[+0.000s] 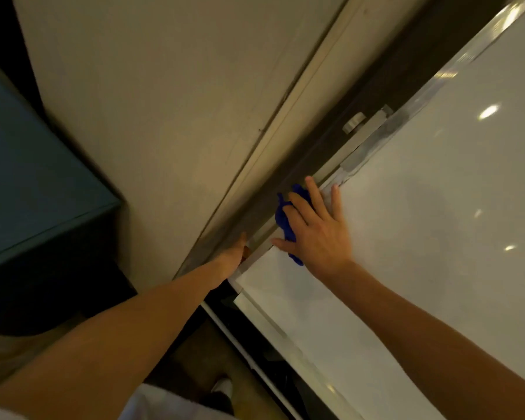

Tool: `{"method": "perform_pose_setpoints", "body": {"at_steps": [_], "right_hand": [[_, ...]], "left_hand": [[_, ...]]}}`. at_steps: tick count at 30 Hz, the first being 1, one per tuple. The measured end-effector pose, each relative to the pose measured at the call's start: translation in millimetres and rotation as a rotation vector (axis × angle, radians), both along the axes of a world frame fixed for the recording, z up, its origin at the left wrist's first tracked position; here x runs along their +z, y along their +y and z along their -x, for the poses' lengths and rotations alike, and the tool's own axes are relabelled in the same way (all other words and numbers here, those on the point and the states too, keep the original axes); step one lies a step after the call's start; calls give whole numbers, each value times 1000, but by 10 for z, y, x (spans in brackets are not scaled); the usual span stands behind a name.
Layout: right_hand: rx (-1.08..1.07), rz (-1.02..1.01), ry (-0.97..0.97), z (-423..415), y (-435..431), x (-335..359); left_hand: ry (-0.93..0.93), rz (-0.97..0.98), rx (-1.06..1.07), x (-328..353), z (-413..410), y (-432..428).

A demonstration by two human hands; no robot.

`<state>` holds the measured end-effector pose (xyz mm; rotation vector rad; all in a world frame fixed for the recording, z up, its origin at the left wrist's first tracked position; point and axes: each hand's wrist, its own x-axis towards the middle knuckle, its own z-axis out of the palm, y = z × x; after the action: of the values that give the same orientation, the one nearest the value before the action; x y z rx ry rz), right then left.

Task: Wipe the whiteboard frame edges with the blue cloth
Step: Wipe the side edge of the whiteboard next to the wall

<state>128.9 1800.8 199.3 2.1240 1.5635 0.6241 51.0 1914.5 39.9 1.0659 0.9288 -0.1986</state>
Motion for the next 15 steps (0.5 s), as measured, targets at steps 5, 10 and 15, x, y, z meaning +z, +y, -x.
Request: {"method": "perform_pose_setpoints", "body": {"at_steps": [5,10,15], "right_hand": [[-36,226,13,167,33,-400],[46,-47,-36,-46,-39,-111],[-33,-260,10,-33,-48,-87]], "left_hand": [[-167,12,-10,267,-110,-38],[-117,4,-40,326,9,-1],[-118,-27,16,385,-53,-63]]}}
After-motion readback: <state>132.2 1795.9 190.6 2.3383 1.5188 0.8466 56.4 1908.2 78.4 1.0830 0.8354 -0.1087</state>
